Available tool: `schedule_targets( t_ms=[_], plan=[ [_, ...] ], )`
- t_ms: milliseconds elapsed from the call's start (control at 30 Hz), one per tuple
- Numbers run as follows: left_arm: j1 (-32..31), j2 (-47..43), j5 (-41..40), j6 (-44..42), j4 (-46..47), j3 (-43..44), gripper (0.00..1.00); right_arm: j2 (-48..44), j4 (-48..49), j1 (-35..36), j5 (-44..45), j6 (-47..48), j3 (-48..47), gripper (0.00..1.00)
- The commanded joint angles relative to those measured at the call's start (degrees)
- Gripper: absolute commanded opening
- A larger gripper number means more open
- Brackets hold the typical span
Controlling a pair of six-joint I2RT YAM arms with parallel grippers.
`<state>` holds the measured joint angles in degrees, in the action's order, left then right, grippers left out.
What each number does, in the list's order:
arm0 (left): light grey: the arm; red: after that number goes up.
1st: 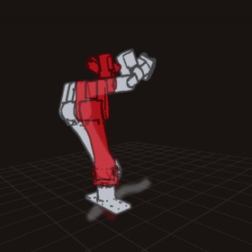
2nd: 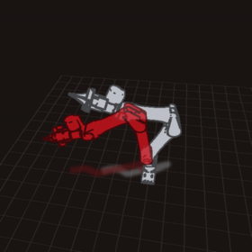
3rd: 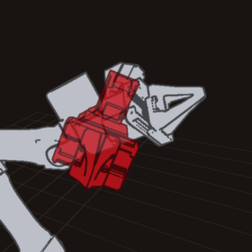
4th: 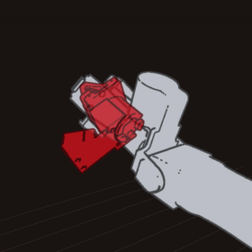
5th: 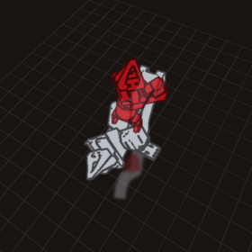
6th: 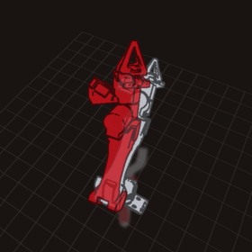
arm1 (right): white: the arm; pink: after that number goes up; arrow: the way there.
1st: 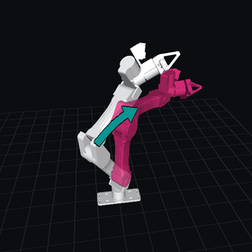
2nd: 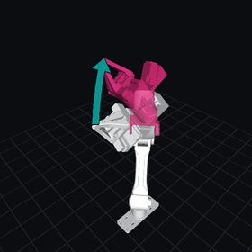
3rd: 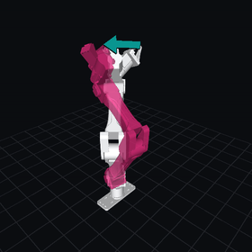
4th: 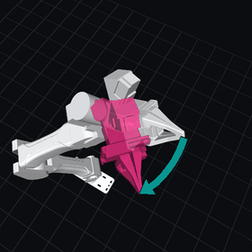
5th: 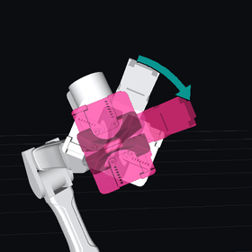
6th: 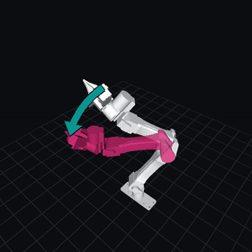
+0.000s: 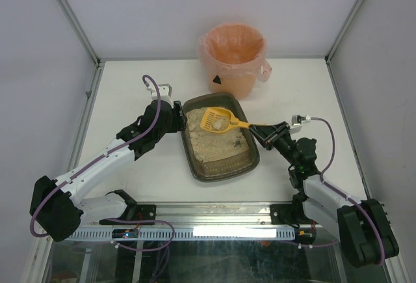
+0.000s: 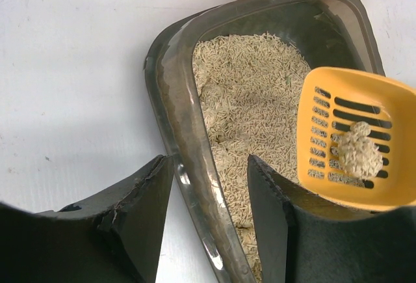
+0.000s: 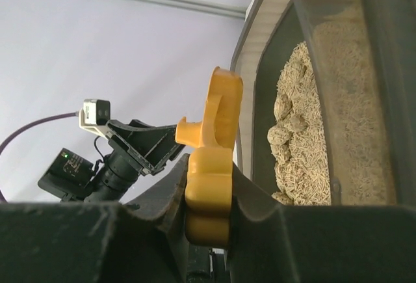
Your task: Clean the litter box
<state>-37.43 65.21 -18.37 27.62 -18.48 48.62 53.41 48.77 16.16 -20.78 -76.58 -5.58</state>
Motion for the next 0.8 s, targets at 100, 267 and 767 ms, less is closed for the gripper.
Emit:
schedule_targets(
  t_ms=[100,267,767],
  plan=[
    [0.1,-1.2,0.2,0.1,2.5,0.7,0.51,-1.8,1.0,-0.2,2.6,0.1,-1.0,0.0],
    [0.1,-1.6,-0.5,0.1,2.5,0.2,0.51,-0.3,3.7,-0.1,1.3,-0.5,-1.4,0.0],
    [0.1,-0.7,0.5,-0.2,2.6,1.2,0.51,-0.6,0.6,-0.8,1.6,-0.4,-1.7,0.0]
  ],
)
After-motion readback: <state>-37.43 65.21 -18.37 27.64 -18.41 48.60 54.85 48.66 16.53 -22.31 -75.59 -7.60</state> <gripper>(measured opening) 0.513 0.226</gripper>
